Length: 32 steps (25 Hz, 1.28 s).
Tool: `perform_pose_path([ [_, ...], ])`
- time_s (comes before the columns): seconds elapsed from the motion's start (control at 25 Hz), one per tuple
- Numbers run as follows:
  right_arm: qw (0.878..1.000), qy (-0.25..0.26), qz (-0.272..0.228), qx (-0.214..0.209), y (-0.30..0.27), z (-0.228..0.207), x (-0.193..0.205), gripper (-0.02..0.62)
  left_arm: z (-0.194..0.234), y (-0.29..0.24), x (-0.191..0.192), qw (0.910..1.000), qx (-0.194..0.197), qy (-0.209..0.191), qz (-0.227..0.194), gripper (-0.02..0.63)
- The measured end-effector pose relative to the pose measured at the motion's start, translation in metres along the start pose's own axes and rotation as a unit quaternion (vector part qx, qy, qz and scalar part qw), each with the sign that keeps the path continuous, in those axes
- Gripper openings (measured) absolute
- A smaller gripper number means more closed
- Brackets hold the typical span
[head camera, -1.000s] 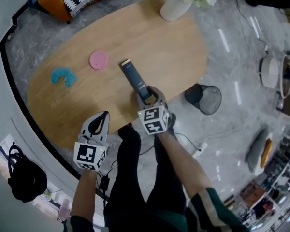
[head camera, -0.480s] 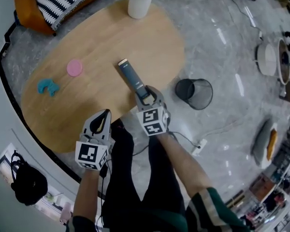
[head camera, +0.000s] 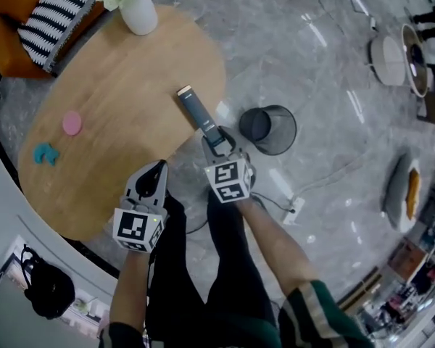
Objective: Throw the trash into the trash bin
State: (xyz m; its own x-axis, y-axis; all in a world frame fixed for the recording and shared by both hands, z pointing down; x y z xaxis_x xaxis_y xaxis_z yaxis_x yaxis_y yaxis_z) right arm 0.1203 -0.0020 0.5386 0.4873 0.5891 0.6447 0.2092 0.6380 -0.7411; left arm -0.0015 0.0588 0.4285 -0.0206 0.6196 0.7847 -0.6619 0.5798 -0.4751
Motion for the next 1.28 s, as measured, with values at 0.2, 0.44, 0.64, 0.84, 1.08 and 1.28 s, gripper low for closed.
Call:
perform_pose_path([
  [0.2, 0.998, -0.043, 0.013, 0.031, 0.007, -0.06, 0.031, 0.185, -0.032, -0.051, -0.009, 0.9993, 0.031, -0.015, 0.016, -0.003],
  [0.44, 0.994, -0.085, 0.028, 0.066, 0.016, -0.122, 0.073, 0.184, -0.07, -0.105, -0.012, 0.9962, 0.069, -0.036, 0.04, -0.003],
  [0.64, 0.991, -0.1, 0.044, 0.083, 0.022, -0.156, 0.107, 0.184, -0.099, -0.14, -0.021, 0.9949, 0.087, -0.031, 0.042, -0.003],
  [0.84, 0.986, -0.122, 0.067, 0.096, 0.021, -0.178, 0.146, 0.185, -0.111, -0.162, -0.01, 0.9908, 0.105, -0.059, 0.061, -0.002],
  [1.08, 0.979, -0.138, 0.104, 0.106, 0.012, -0.19, 0.192, 0.186, -0.116, -0.185, 0.004, 0.9893, 0.109, -0.062, 0.075, -0.002],
  [1.28, 0.97, -0.152, 0.151, 0.119, -0.002, -0.201, 0.236, 0.184, -0.117, -0.206, 0.017, 0.9891, 0.11, -0.059, 0.077, -0.003],
])
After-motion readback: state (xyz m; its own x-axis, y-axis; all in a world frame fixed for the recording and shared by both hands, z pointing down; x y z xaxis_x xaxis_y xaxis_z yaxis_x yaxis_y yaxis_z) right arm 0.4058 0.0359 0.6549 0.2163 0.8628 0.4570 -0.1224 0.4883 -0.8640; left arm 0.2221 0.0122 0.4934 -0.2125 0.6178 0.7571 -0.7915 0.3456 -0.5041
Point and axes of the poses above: the fingertips, and each gripper's own axes: y backward along the fingers, z to its left, x out of its underside, the point moved 1 cm from there along y, backward along the fingers, and after that the axes turned 13 degrees about x, right-handed, at the moved point
